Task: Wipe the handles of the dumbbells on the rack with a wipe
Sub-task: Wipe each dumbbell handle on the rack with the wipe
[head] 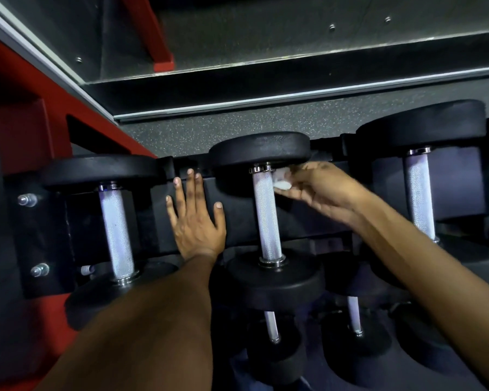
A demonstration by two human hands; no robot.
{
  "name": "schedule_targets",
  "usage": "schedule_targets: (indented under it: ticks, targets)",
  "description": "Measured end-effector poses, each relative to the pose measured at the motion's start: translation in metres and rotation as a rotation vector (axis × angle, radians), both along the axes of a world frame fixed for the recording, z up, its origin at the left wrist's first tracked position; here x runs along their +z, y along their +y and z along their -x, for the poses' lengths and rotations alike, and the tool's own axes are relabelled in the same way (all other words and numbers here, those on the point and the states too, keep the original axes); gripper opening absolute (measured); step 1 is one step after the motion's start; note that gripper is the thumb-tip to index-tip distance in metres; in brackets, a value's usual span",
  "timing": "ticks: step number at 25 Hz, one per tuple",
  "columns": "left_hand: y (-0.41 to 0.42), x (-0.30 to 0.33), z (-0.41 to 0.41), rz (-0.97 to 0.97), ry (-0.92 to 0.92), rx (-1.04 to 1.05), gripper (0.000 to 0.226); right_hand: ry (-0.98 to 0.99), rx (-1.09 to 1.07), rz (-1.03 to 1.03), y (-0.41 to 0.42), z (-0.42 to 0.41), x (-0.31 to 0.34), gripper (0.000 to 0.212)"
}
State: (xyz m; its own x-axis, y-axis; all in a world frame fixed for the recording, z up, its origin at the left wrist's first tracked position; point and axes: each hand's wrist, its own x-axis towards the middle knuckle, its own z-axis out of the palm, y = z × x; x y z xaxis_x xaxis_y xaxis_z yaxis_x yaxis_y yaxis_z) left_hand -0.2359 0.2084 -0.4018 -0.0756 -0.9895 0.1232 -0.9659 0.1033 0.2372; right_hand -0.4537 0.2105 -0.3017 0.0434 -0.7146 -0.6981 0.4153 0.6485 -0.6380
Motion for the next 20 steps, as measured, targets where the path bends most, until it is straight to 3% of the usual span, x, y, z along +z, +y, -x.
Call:
schedule_targets:
  ticks: [2,5,6,9,10,14,18,20]
  targets:
    - [0.000,0.000,0.001,-0.001,-0.001,-0.005,0.068,-0.004,0.036,-0.014,0.008,-0.006,-0.001,0.028]
    - [-0.001,0.000,0.001,0.001,-0.008,-0.004,0.068,0.125,0.502,-0.108,0.046,-0.011,0.002,0.029]
    - [-0.001,0.000,0.001,0.001,-0.011,-0.004,0.068,0.116,0.487,-0.122,0.037,-0.009,0.003,0.029]
    - [-0.001,-0.001,0.000,0.000,-0.008,-0.007,0.069,-0.026,0.037,-0.050,-0.006,-0.007,0.004,0.033]
    - [-0.001,0.000,0.000,0.003,-0.006,-0.006,0.069,-0.044,0.024,-0.055,-0.004,-0.009,0.004,0.034]
    - [-0.001,0.001,0.002,-0.003,-0.001,-0.009,0.069,-0.037,0.389,-0.145,0.049,-0.015,-0.003,0.040]
    - [-0.001,0.000,0.001,0.009,0.002,-0.012,0.068,-0.138,-0.015,-0.078,-0.010,-0.004,0.003,0.036]
    - [0.000,-0.001,0.001,0.012,0.011,-0.012,0.068,-0.069,0.152,-0.139,0.009,-0.006,-0.004,0.040]
